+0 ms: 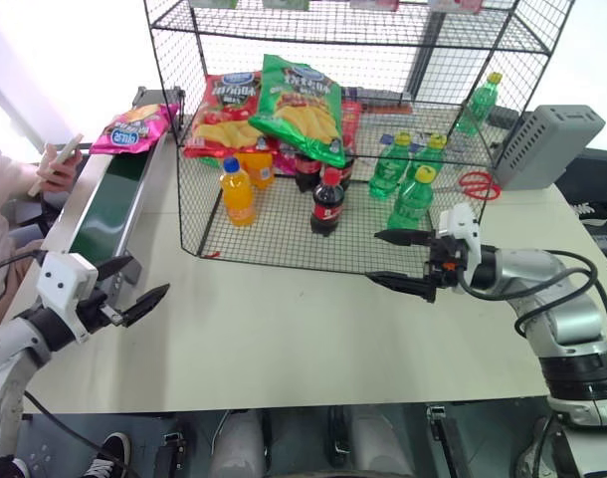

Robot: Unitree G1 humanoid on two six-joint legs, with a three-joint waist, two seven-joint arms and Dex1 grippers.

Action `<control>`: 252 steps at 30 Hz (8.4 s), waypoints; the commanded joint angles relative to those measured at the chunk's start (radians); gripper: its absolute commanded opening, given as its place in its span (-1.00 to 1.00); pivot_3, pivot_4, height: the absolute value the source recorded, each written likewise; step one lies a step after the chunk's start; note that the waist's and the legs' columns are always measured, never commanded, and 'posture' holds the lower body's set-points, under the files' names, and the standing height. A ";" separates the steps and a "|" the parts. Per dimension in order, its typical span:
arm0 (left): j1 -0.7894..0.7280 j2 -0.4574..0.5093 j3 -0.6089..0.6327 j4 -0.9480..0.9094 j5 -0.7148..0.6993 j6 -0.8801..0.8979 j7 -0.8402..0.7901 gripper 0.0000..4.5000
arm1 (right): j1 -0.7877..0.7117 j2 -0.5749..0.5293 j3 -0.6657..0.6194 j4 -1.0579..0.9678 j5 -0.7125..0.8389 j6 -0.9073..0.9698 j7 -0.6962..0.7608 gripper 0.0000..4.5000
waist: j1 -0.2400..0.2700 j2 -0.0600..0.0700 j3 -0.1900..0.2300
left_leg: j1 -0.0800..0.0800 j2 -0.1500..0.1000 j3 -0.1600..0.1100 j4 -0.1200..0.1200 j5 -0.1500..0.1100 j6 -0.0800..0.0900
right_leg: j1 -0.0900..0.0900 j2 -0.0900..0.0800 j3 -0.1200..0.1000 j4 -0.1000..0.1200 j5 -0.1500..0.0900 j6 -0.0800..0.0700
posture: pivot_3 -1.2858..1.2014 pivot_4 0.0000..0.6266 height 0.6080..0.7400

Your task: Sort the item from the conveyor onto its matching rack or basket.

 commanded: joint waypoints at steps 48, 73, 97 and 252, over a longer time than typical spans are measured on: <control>0.168 0.226 0.102 0.534 0.656 -0.955 0.340 1.00 | -0.056 0.193 0.074 -0.169 0.102 0.044 -0.102 0.94 | -0.003 -0.002 -0.001 | -0.001 0.002 0.004 -0.001 0.000 0.000 | -0.003 -0.001 0.000 0.000 0.001 -0.001 | 0.03 -0.52 1.00; 0.098 0.204 0.156 0.169 -0.132 -0.456 -0.005 -0.98 | -0.064 0.159 0.073 -0.120 0.043 -0.008 -0.081 1.00 | -0.004 -0.003 -0.002 | -0.001 0.002 0.003 -0.001 0.000 0.000 | -0.003 -0.001 0.000 0.000 0.001 -0.001 | 0.03 -0.52 1.00; -0.074 0.150 -0.013 -0.255 -1.418 0.568 0.096 -0.98 | -0.105 0.068 0.041 -0.152 0.499 0.571 -0.013 1.00 | 0.001 -0.001 -0.001 | 0.006 0.001 0.003 -0.001 0.000 0.000 | 0.001 0.003 0.006 0.002 0.000 -0.001 | 0.03 -0.52 1.00; -0.275 -0.208 -0.251 -0.083 -0.213 0.002 -0.109 1.00 | -0.416 -0.031 -0.032 0.191 -0.558 -0.231 -0.512 0.98 | -0.003 0.001 0.000 | 0.000 0.000 0.005 -0.001 0.001 -0.002 | -0.003 0.002 0.005 0.000 0.001 0.000 | 0.03 -0.52 1.00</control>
